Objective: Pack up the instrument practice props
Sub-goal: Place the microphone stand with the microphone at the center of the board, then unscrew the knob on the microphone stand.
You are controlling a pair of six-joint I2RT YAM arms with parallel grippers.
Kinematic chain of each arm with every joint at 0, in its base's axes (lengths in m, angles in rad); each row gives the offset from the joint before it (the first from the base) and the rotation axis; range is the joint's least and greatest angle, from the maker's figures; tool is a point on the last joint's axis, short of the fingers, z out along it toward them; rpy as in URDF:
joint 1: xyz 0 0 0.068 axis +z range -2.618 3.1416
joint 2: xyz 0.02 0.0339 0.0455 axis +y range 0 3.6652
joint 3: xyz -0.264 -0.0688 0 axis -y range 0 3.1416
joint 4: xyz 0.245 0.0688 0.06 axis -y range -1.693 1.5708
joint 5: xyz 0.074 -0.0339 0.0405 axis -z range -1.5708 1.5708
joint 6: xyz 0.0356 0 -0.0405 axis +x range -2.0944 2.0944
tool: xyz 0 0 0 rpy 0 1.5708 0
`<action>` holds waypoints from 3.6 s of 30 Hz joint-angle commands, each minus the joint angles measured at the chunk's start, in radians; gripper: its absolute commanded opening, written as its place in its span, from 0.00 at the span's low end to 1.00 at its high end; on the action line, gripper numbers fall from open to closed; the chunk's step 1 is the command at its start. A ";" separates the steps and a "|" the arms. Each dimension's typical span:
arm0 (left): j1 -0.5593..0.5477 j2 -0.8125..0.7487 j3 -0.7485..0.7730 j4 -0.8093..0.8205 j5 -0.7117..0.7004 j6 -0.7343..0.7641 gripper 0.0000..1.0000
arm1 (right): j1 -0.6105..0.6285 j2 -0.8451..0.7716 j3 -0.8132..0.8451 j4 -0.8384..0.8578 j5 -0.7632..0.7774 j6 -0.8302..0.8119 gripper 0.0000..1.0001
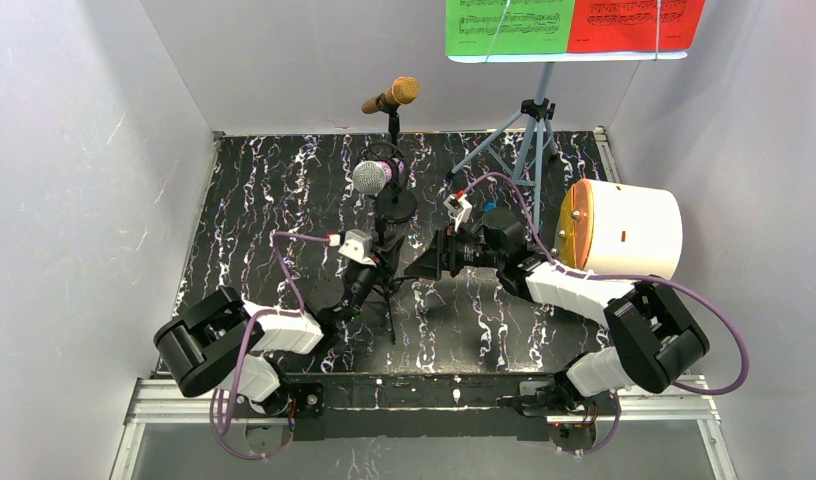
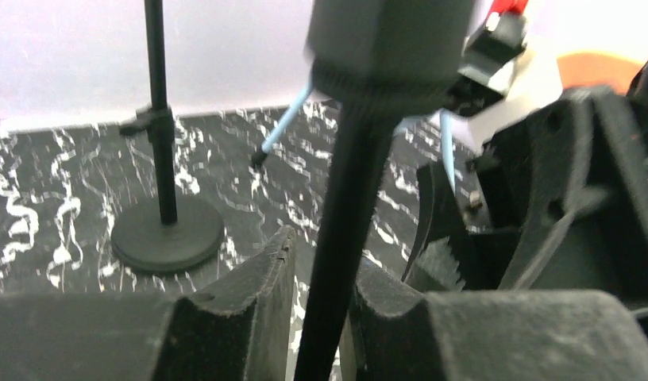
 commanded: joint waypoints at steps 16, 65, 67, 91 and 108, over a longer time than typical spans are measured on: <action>-0.004 -0.295 0.035 -0.485 0.014 -0.119 0.60 | 0.055 0.029 0.018 0.149 -0.047 0.016 0.76; -0.002 -0.492 0.138 -0.821 -0.021 -0.119 0.57 | 0.095 0.121 0.036 0.300 -0.062 0.081 0.60; -0.001 -0.493 0.138 -0.821 -0.019 -0.117 0.56 | 0.098 0.127 0.045 0.301 -0.071 0.085 0.59; -0.001 -0.557 0.138 -0.886 0.002 -0.085 0.60 | 0.077 0.198 0.225 -0.053 -0.228 -0.251 0.01; 0.170 -0.500 0.080 -0.614 0.377 -0.081 0.59 | 0.025 0.298 0.443 -0.355 -0.408 -0.473 0.01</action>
